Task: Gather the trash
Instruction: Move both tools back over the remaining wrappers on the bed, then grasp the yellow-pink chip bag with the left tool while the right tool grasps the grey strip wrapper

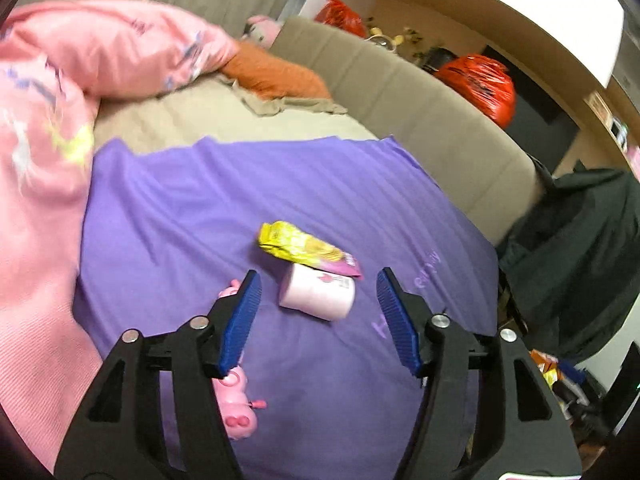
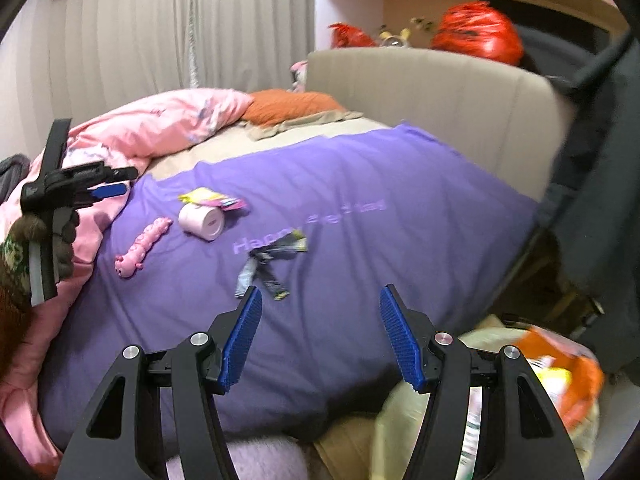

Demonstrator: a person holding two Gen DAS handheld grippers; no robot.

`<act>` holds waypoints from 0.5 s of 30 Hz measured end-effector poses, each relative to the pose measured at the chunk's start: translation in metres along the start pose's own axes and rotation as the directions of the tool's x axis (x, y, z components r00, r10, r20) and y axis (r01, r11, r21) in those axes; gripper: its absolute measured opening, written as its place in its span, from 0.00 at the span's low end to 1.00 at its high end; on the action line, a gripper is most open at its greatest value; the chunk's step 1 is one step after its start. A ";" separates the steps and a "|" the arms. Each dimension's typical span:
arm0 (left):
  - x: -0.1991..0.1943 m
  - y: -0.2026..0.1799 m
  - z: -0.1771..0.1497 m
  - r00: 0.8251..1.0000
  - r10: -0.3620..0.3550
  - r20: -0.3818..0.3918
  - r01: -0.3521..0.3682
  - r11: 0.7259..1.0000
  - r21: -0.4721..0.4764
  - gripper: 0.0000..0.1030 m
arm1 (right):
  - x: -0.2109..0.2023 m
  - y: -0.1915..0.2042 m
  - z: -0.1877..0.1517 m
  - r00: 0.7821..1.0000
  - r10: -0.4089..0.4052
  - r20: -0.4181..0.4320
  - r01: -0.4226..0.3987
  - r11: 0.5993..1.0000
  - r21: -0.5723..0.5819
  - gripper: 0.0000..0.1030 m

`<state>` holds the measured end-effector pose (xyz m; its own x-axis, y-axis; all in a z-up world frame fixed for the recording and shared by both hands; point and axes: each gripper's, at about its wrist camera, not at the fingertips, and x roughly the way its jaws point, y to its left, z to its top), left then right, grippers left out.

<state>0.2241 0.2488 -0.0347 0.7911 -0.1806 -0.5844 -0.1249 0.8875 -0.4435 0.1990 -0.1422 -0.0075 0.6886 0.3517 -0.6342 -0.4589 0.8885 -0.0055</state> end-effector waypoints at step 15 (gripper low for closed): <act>0.136 0.021 0.033 0.984 0.091 -0.154 -0.112 0.985 -0.130 0.64 | 0.076 0.012 -0.007 0.998 0.028 -0.048 -0.028 1.000 0.002 0.56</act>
<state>0.3486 0.2571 -0.1008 0.6747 -0.1622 -0.7200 -0.2893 0.8394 -0.4601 0.2423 -0.1063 -0.0611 0.6476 0.3623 -0.6703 -0.4773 0.8787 0.0138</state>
